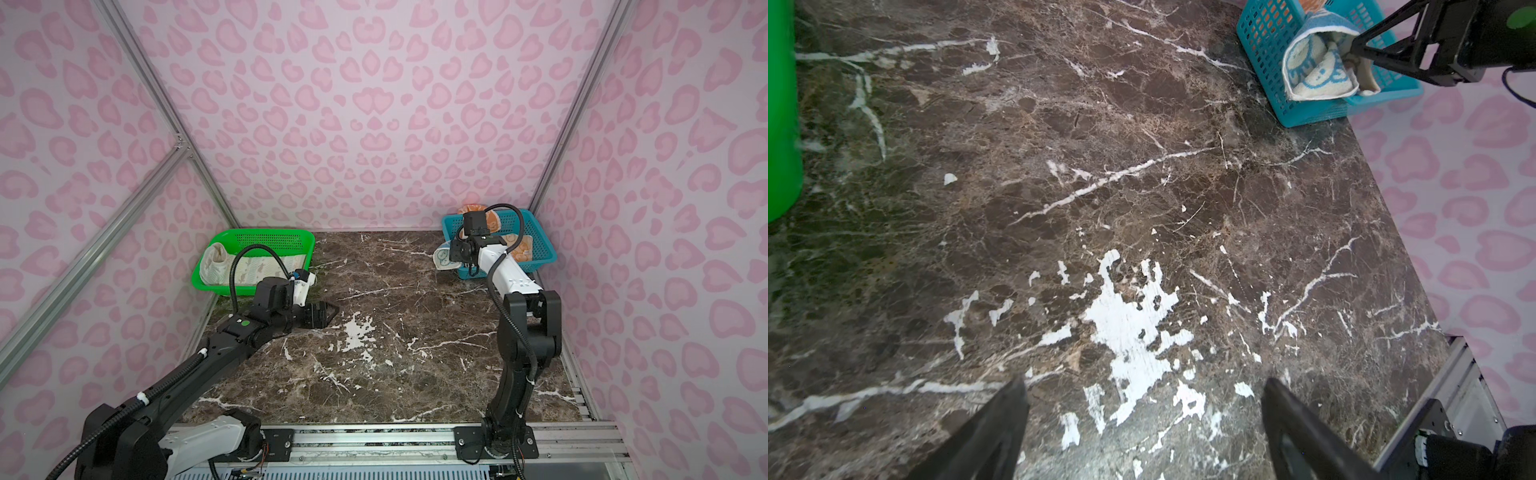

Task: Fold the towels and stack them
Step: 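Grasp the blue bunny towel with the right gripper while the left arm withdraws, then pull the blue bunny towel from the teal basket onto the table with the right gripper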

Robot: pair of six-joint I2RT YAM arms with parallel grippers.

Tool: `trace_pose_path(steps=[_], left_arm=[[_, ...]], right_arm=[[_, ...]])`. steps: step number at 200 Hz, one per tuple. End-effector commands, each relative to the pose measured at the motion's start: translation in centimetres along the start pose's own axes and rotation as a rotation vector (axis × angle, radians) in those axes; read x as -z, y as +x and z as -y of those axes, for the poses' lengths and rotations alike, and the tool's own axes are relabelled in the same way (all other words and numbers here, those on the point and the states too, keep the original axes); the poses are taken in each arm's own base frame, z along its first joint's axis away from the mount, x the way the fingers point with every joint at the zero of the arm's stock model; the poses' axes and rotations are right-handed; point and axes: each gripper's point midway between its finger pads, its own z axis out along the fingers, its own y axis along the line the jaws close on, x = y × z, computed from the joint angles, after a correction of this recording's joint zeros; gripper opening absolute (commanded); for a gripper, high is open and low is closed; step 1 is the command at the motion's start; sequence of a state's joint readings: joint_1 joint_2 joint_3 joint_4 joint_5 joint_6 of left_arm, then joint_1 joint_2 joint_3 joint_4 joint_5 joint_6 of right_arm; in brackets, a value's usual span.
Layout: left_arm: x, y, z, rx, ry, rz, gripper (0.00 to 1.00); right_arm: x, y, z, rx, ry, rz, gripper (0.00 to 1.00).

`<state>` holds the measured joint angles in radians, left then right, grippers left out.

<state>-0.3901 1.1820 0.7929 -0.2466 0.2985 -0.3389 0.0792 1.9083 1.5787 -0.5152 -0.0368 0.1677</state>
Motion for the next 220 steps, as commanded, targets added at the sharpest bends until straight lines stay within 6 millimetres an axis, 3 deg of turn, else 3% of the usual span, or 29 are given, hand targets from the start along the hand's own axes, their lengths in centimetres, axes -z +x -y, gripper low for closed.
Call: trace_pose_path(steps=[1,41,58,80,103,139,164,220], left_arm=[[-0.5,-1.7,0.9,-0.032,0.021,0.039,0.89],[-1.3,-1.8,1.0,-0.065,0.010,0.020,0.89],[-1.4,-2.0,1.0,-0.076,0.007,0.016,0.89],[-1.7,-2.1,1.1,-0.077,0.017,0.011,0.89],[-2.0,-2.3,1.3,-0.079,0.025,0.011,0.88],[-1.6,-3.7,1.8,-0.093,0.031,0.047,0.89],[-1.4,-4.7,2.2,-0.109,0.034,0.069,0.89],[0.2,-7.7,3.2,-0.169,0.019,0.134,0.89]], right_arm=[[-0.8,0.3,-0.4,-0.012,-0.050,-0.022,0.53],[-1.0,-0.2,0.2,-0.020,-0.051,-0.012,0.23],[-0.6,-0.7,0.1,-0.017,-0.057,0.001,0.00],[0.5,-1.4,0.3,-0.012,-0.051,0.025,0.00],[3.1,-3.0,-0.3,0.008,-0.078,0.087,0.00],[9.9,-5.6,-1.9,0.052,-0.155,0.220,0.00],[15.6,-6.9,-4.1,0.123,-0.218,0.327,0.00],[28.8,-6.1,-14.5,0.409,-0.460,0.493,0.00]])
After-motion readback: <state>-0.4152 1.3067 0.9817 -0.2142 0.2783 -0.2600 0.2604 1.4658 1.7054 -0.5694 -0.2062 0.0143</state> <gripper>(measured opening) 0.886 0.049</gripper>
